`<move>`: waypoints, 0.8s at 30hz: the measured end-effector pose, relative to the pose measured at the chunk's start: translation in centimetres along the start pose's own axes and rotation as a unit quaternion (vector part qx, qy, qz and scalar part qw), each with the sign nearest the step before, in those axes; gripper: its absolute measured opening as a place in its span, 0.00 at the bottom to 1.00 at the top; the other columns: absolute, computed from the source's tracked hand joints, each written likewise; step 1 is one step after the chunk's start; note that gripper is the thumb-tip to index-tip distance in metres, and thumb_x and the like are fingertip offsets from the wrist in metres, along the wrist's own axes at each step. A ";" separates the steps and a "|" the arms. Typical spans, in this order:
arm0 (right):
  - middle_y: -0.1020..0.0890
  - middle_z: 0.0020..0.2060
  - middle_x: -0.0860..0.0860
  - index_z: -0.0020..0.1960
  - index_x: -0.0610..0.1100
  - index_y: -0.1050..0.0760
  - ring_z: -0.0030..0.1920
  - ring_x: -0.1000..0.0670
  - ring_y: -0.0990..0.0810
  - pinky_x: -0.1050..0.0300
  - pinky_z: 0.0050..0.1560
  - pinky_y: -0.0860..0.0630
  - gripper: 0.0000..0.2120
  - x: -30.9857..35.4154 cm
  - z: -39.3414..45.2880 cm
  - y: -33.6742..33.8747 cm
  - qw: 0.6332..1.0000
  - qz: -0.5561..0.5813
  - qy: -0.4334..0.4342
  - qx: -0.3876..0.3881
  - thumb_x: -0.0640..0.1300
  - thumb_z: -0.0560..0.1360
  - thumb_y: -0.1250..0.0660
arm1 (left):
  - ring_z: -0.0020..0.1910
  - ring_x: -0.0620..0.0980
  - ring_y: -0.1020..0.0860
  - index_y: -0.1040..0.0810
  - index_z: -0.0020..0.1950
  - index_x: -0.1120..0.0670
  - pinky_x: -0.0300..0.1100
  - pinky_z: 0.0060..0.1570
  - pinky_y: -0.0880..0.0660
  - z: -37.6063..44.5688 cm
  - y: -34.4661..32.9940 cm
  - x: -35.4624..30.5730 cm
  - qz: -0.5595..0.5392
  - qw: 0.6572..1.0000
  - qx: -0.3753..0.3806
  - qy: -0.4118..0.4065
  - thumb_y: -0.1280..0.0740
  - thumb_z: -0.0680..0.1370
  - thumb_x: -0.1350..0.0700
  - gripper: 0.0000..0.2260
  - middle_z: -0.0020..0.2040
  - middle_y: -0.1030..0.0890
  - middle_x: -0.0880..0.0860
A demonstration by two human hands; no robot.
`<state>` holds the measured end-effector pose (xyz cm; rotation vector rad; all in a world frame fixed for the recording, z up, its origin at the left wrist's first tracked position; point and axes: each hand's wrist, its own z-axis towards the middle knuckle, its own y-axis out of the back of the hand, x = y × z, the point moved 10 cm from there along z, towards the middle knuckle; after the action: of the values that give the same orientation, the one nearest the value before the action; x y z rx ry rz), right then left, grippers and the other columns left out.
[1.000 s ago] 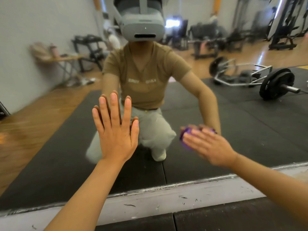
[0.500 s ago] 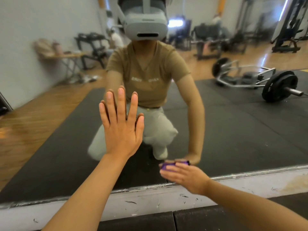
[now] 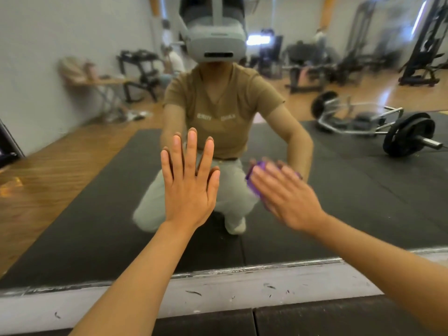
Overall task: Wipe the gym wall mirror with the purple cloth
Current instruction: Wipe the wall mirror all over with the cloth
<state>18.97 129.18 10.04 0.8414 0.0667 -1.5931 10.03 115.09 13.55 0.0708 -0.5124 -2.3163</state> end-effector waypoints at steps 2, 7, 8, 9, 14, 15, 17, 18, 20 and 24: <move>0.39 0.78 0.44 0.80 0.40 0.43 0.81 0.47 0.51 0.48 0.80 0.50 0.26 -3.1 2.4 2.6 0.994 0.001 -0.093 -0.062 0.43 0.84 0.44 | 0.81 0.58 0.62 0.59 0.83 0.50 0.58 0.78 0.61 0.0 0.1 0.0 -0.004 1.000 0.003 -0.001 0.48 0.87 0.47 0.28 0.81 0.65 0.54; 0.52 0.82 0.48 0.82 0.43 0.51 0.82 0.44 0.54 0.47 0.80 0.55 0.32 0.2 0.1 -0.1 0.986 0.042 -0.147 -0.069 0.43 0.81 0.42 | 0.81 0.56 0.61 0.56 0.83 0.49 0.55 0.78 0.61 0.0 0.3 0.1 -0.018 1.000 0.014 -0.004 0.49 0.86 0.48 0.27 0.82 0.64 0.51; 0.53 0.82 0.48 0.82 0.42 0.52 0.82 0.43 0.55 0.47 0.80 0.56 0.34 2.8 -1.3 -1.9 0.994 0.036 -0.101 -0.032 0.44 0.80 0.42 | 0.81 0.55 0.61 0.55 0.82 0.49 0.55 0.79 0.61 0.1 0.3 0.2 -0.018 1.000 0.015 -0.004 0.49 0.86 0.48 0.26 0.82 0.64 0.51; 0.54 0.82 0.48 0.82 0.42 0.54 0.82 0.44 0.56 0.48 0.80 0.58 0.37 5.9 -3.0 -3.9 0.999 0.027 -0.040 0.015 0.44 0.78 0.42 | 0.81 0.54 0.61 0.54 0.82 0.49 0.54 0.79 0.61 0.1 0.4 0.3 -0.019 1.000 0.017 -0.004 0.49 0.86 0.48 0.26 0.82 0.64 0.50; 0.59 0.81 0.47 0.81 0.40 0.64 0.81 0.46 0.59 0.48 0.79 0.67 0.56 17.0 -14.0 -11.5 0.945 -0.012 0.196 0.263 0.48 0.70 0.27 | 0.81 0.51 0.60 0.53 0.82 0.49 0.50 0.79 0.61 -0.2 0.6 1.1 -0.004 0.999 0.031 -0.039 0.47 0.86 0.49 0.26 0.82 0.63 0.48; 0.59 0.81 0.47 0.81 0.40 0.64 0.81 0.46 0.58 0.48 0.79 0.67 0.57 17.4 -14.8 -12.0 0.940 -0.008 0.203 0.275 0.48 0.69 0.26 | 0.81 0.51 0.60 0.52 0.82 0.49 0.50 0.79 0.60 -0.3 0.7 1.3 0.008 0.998 0.034 -0.055 0.47 0.86 0.50 0.26 0.82 0.63 0.48; 0.58 0.81 0.47 0.81 0.40 0.63 0.81 0.47 0.58 0.49 0.79 0.66 0.58 17.4 -15.0 -12.4 0.934 -0.013 0.225 0.279 0.47 0.67 0.25 | 0.81 0.50 0.59 0.51 0.82 0.49 0.49 0.79 0.59 -0.4 0.8 1.7 0.026 0.996 0.039 -0.080 0.46 0.86 0.50 0.26 0.82 0.60 0.50; 0.59 0.81 0.47 0.81 0.40 0.64 0.81 0.46 0.59 0.49 0.79 0.67 0.59 17.4 -14.8 -12.3 0.929 -0.021 0.244 0.279 0.47 0.67 0.25 | 0.81 0.50 0.59 0.50 0.82 0.50 0.49 0.79 0.58 -0.3 0.9 1.8 0.032 0.995 0.041 -0.085 0.46 0.86 0.50 0.26 0.83 0.58 0.50; 0.60 0.81 0.47 0.81 0.40 0.65 0.81 0.46 0.60 0.48 0.79 0.67 0.58 16.6 -13.9 -11.6 0.928 -0.036 0.267 0.255 0.46 0.68 0.26 | 0.81 0.50 0.59 0.49 0.82 0.50 0.49 0.79 0.57 -0.4 1.0 1.8 0.035 0.995 0.039 -0.083 0.46 0.86 0.51 0.25 0.82 0.54 0.49; 0.58 0.82 0.47 0.82 0.40 0.60 0.81 0.46 0.58 0.50 0.80 0.60 0.47 11.5 -4.8 -7.0 0.983 -0.013 0.145 0.113 0.40 0.72 0.36 | 0.82 0.51 0.58 0.47 0.82 0.51 0.49 0.80 0.57 -0.4 1.2 1.8 0.043 0.995 0.034 -0.083 0.45 0.86 0.51 0.25 0.82 0.52 0.50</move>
<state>15.53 123.50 -2.65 1.2520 0.1052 -1.5092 9.60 112.92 13.82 -0.1112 -0.6645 -2.2314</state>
